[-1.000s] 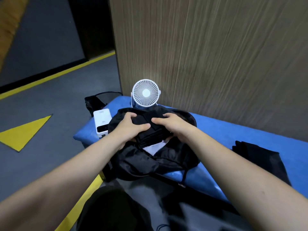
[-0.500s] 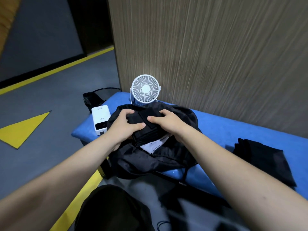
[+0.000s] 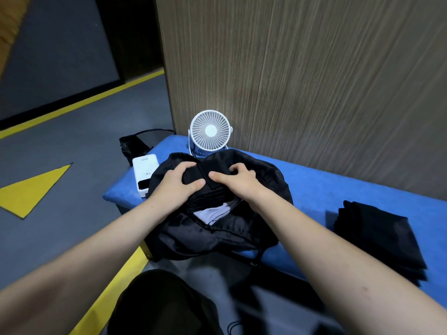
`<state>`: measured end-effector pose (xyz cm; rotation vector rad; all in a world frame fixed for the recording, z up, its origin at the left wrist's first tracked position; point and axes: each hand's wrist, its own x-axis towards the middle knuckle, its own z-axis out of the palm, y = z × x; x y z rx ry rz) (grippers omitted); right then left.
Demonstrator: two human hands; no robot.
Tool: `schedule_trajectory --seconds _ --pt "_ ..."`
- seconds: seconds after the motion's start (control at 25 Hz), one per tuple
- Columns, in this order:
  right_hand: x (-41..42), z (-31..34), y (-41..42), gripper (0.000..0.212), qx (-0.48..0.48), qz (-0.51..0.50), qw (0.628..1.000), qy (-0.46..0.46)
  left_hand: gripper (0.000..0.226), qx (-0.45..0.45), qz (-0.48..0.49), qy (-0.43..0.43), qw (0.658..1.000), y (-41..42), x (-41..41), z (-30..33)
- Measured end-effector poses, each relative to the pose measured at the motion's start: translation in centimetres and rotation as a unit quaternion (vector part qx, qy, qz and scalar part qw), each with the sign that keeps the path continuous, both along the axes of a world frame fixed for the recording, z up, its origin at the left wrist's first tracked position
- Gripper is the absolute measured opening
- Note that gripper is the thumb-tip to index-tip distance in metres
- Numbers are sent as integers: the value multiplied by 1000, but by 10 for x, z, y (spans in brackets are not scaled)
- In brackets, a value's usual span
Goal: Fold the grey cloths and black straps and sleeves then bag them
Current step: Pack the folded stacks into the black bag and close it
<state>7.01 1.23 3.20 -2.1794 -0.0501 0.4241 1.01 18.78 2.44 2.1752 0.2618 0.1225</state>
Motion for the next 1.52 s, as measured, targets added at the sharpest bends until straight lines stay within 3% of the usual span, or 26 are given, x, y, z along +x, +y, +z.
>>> schedule_trajectory --seconds 0.36,0.64,0.8,0.96,1.2,1.36,1.52 --pt "3 4 -53 117 9 -74 997 7 56 7 -89 7 996 -44 35 -3" --pt "13 7 -80 70 52 -77 996 -15 59 36 -84 11 996 -60 46 7" --pt "7 12 -84 66 48 -58 996 -39 62 109 -44 21 993 -67 38 20" --pt "-12 29 -104 55 39 -40 997 -57 54 130 -13 -35 991 -85 19 42" --pt "-56 59 -165 50 1 -5 991 -133 33 65 -99 -134 984 -140 -14 61" --pt "-99 72 -232 48 -96 39 972 -213 44 75 -195 -152 966 -186 -28 56" --pt "-123 65 -292 46 -127 26 968 -217 44 112 -256 -153 948 -231 -36 44"
